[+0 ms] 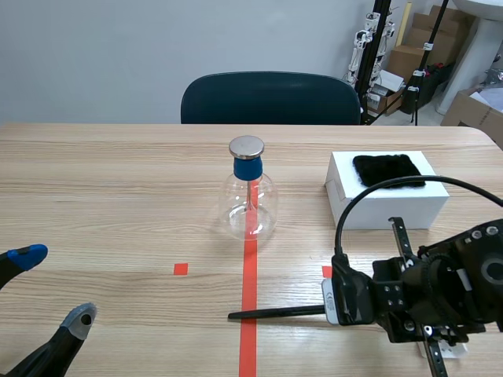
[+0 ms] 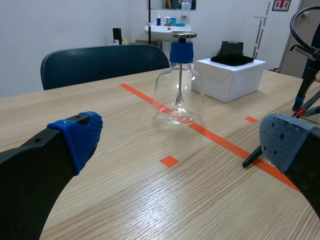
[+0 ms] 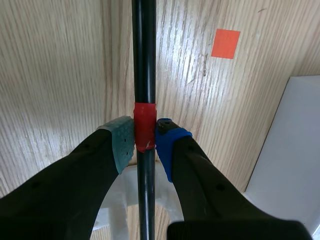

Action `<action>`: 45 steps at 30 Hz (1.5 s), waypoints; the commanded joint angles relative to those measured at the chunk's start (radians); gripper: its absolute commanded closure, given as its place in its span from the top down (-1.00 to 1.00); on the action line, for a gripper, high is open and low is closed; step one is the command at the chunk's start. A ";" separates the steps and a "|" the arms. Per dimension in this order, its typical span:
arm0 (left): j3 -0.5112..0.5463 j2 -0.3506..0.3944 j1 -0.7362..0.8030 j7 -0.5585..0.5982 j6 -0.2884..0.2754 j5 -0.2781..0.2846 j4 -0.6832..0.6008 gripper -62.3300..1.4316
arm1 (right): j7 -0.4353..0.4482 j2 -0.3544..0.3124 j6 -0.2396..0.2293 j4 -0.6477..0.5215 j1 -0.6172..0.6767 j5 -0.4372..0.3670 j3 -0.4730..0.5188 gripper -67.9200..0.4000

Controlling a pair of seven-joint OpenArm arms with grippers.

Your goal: Do the electroscope experiment. put the rod down on the box

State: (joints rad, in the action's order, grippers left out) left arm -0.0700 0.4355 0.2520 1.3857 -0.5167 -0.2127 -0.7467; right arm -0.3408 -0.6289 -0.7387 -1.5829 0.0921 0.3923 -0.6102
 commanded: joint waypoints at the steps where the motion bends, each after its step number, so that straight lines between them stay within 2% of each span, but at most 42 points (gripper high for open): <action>1: 0.003 0.009 -0.003 0.017 0.001 0.010 -0.018 1.00 | 0.001 -0.010 -0.007 0.000 -0.017 -0.004 0.015 -0.66; 7: 0.003 0.009 -0.003 0.017 0.001 0.010 -0.018 1.00 | 0.000 -0.011 -0.007 0.000 -0.017 -0.008 0.015 -0.62; 13: 0.003 0.009 -0.003 0.017 0.001 0.010 -0.018 1.00 | 0.000 -0.011 -0.003 0.000 -0.018 -0.040 0.015 -0.26; 22: 0.003 0.009 -0.003 0.017 0.001 0.010 -0.018 1.00 | 0.001 -0.011 0.142 0.000 -0.018 -0.090 0.015 0.44; 27: 0.003 0.009 -0.003 0.017 0.001 0.010 -0.018 1.00 | 0.015 -0.011 0.171 0.000 -0.018 -0.094 0.015 0.66; 29: 0.003 0.009 -0.003 0.017 0.001 0.010 -0.018 1.00 | 0.015 -0.011 0.172 0.000 -0.018 -0.094 0.015 0.71; 45: 0.003 0.009 -0.003 0.016 0.001 0.010 -0.018 1.00 | 0.022 -0.011 0.179 0.000 -0.017 -0.109 0.015 0.71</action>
State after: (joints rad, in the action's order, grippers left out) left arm -0.0700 0.4355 0.2520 1.3857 -0.5167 -0.2127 -0.7467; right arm -0.3218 -0.6289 -0.5636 -1.5753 0.0921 0.2802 -0.6098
